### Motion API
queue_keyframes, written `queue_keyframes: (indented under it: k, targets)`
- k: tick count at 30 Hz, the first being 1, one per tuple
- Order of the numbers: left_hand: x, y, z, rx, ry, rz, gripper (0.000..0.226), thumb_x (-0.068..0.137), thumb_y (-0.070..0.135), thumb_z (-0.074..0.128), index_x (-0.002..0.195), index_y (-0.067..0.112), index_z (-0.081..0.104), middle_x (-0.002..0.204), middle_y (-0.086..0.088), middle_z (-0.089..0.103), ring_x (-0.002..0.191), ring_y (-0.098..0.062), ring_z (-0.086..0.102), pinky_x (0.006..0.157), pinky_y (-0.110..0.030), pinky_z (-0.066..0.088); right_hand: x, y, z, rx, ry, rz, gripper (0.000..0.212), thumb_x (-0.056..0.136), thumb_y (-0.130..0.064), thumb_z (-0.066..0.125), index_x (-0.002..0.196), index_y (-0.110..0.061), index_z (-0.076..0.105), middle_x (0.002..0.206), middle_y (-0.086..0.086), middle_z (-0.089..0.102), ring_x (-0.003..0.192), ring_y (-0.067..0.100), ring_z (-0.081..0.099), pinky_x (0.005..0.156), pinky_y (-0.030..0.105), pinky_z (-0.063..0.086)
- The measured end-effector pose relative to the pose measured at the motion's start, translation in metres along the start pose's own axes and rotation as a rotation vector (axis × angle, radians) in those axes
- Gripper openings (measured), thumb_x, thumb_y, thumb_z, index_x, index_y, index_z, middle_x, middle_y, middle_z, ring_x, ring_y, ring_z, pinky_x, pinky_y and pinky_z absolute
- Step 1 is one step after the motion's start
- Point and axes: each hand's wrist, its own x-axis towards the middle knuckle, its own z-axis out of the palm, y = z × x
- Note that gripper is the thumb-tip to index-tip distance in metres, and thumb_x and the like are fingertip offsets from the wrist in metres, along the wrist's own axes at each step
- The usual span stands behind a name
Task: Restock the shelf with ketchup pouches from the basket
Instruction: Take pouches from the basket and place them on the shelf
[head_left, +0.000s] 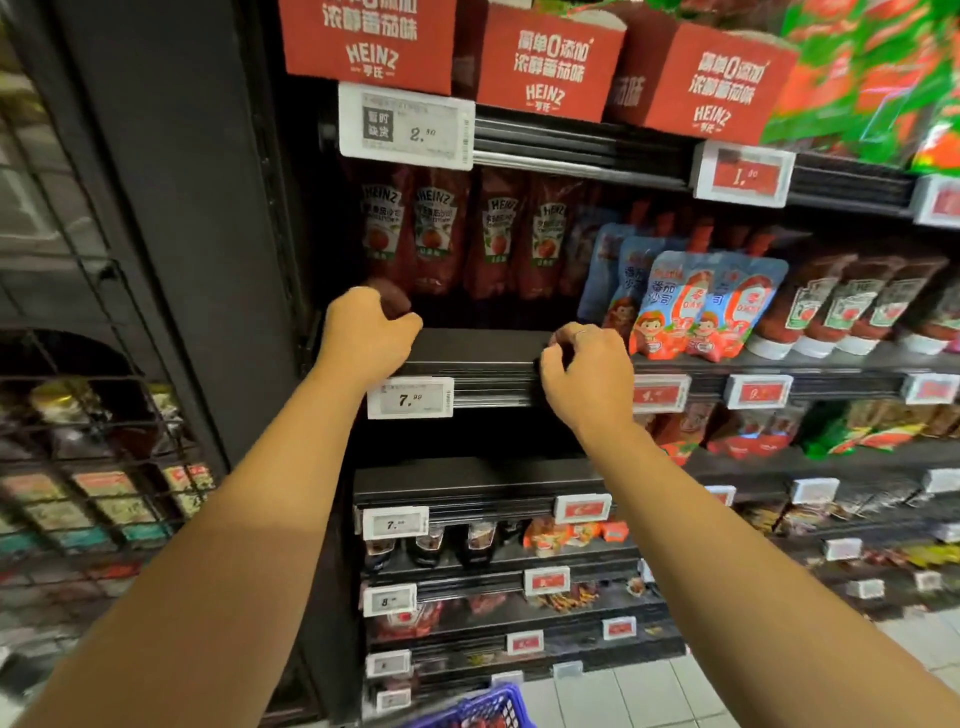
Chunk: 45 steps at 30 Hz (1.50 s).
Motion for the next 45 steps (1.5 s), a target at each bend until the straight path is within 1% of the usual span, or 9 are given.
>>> queue_keyframes:
  k: [12,15,18,22,25,30,34,39,45]
  targets:
    - [-0.167,-0.073,0.026,0.066,0.383,0.216,0.018,0.091,0.013,0.056,0.108,0.018,0.060,0.107,0.010,0.057,0.097,-0.001,0.052,0.087,-0.003,0.034,-0.118,0.074,-0.020,0.503,0.000,-0.146,0.020,0.090,-0.012,0.057,0.109,-0.016,0.062,0.106,-0.010,0.056,0.102,0.005,0.049,0.093,0.010,0.035]
    - [-0.225,-0.122,0.054,0.214,0.146,-0.081,0.015,0.091,0.009,0.063,0.107,0.009,0.063,0.105,-0.008,0.062,0.097,-0.022,0.060,0.086,-0.024,0.043,-0.176,0.126,-0.002,0.553,-0.250,0.052,0.011,0.096,-0.016,0.055,0.104,-0.021,0.061,0.100,-0.001,0.062,0.086,-0.001,0.056,0.074,0.007,0.043]
    - [-0.287,-0.167,0.079,0.312,-0.218,-0.498,0.016,0.090,0.011,0.066,0.106,0.007,0.068,0.103,-0.014,0.069,0.094,-0.033,0.065,0.087,-0.037,0.052,-0.247,0.182,0.033,0.375,-0.669,0.279,0.008,0.096,-0.016,0.057,0.090,-0.013,0.061,0.089,0.009,0.068,0.080,0.021,0.062,0.080,0.038,0.053]
    - [-0.378,-0.215,0.117,0.301,-0.513,-0.803,0.012,0.091,0.008,0.061,0.092,0.010,0.073,0.076,0.002,0.062,0.062,0.001,0.059,0.069,-0.016,0.042,-0.346,0.231,0.055,0.152,-1.180,0.457,0.007,0.091,-0.015,0.063,0.094,-0.014,0.069,0.100,0.011,0.071,0.099,0.032,0.067,0.084,0.031,0.051]
    - [-0.440,-0.253,0.146,0.290,-0.608,-0.964,0.016,0.091,0.002,0.057,0.085,0.007,0.072,0.075,-0.003,0.063,0.067,-0.012,0.064,0.066,-0.018,0.043,-0.405,0.249,0.070,0.034,-1.367,0.440,0.009,0.091,-0.018,0.061,0.082,-0.015,0.064,0.091,0.007,0.069,0.097,0.031,0.068,0.076,0.025,0.047]
    - [-0.515,-0.327,0.192,0.375,-0.696,-1.020,0.020,0.089,0.016,0.061,0.107,0.009,0.067,0.109,-0.014,0.069,0.096,-0.030,0.064,0.071,-0.031,0.048,-0.469,0.270,0.120,-0.018,-1.327,0.522,0.021,0.093,-0.022,0.058,0.104,-0.006,0.068,0.107,0.014,0.069,0.100,0.036,0.065,0.086,0.040,0.054]
    - [-0.548,-0.390,0.236,0.349,-0.756,-1.093,0.035,0.088,0.020,0.063,0.122,0.013,0.060,0.124,-0.013,0.065,0.111,-0.032,0.061,0.084,-0.032,0.048,-0.523,0.281,0.175,-0.037,-1.387,0.662,0.008,0.083,-0.024,0.060,0.080,-0.018,0.064,0.084,0.007,0.072,0.082,0.033,0.068,0.073,0.041,0.057]
    - [-0.576,-0.485,0.287,0.342,-0.697,-1.170,0.036,0.088,0.027,0.060,0.124,0.020,0.058,0.119,-0.012,0.065,0.108,-0.035,0.060,0.082,-0.033,0.044,-0.601,0.292,0.266,-0.039,-1.596,0.718,0.016,0.082,-0.015,0.061,0.096,-0.021,0.067,0.102,0.008,0.069,0.090,0.030,0.068,0.080,0.042,0.058]
    - [-0.585,-0.589,0.347,0.321,-0.539,-1.253,0.040,0.094,0.034,0.057,0.130,0.019,0.057,0.124,-0.009,0.064,0.111,-0.035,0.061,0.088,-0.038,0.047,-0.660,0.309,0.384,0.238,-1.289,1.499,0.010,0.094,-0.026,0.062,0.097,-0.017,0.063,0.091,0.009,0.059,0.075,0.024,0.057,0.061,0.037,0.058]
